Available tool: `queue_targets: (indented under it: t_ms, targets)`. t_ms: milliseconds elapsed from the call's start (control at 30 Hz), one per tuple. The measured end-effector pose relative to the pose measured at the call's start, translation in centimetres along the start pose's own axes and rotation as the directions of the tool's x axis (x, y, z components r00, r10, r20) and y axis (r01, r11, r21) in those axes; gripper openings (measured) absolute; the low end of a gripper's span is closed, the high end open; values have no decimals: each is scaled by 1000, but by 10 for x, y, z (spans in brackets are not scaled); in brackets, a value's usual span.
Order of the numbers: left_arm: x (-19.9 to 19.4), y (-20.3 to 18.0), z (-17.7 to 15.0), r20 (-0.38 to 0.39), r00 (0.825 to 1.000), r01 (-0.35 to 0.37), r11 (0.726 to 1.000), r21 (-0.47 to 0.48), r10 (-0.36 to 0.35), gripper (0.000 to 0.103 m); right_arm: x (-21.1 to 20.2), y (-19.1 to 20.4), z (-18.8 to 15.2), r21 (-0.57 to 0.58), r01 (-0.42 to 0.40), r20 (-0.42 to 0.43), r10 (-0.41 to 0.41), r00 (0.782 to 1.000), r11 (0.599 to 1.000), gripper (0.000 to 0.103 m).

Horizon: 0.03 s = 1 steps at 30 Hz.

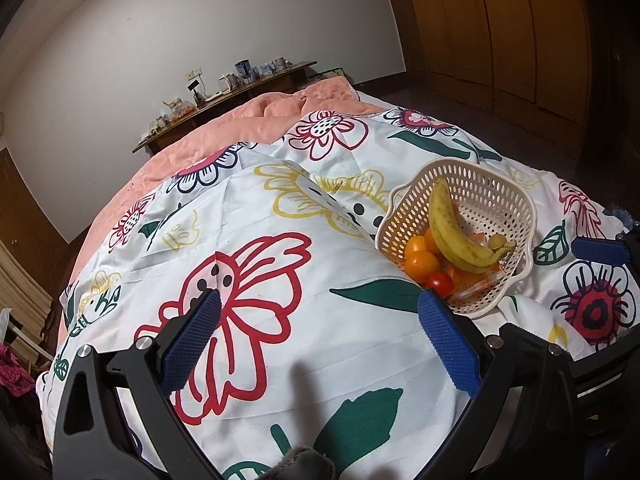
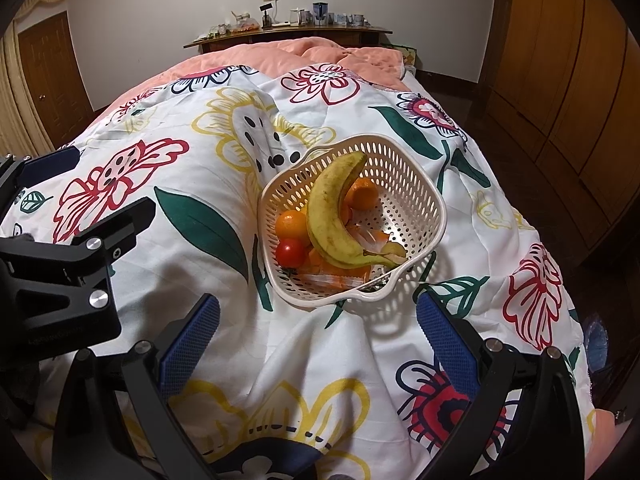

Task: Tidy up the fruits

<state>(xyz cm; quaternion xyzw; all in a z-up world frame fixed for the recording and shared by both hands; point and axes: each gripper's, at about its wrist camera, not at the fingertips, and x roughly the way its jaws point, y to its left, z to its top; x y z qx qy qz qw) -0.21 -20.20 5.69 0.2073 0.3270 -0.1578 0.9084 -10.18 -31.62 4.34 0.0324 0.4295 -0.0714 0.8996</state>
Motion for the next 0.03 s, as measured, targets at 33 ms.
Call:
queue_targets:
  t_ms: [33]
  targets:
    - [0,1,0,-2,1000,1,1000,-3,-1,100,0,1,0,0,-1,1,1,1000,1000,98]
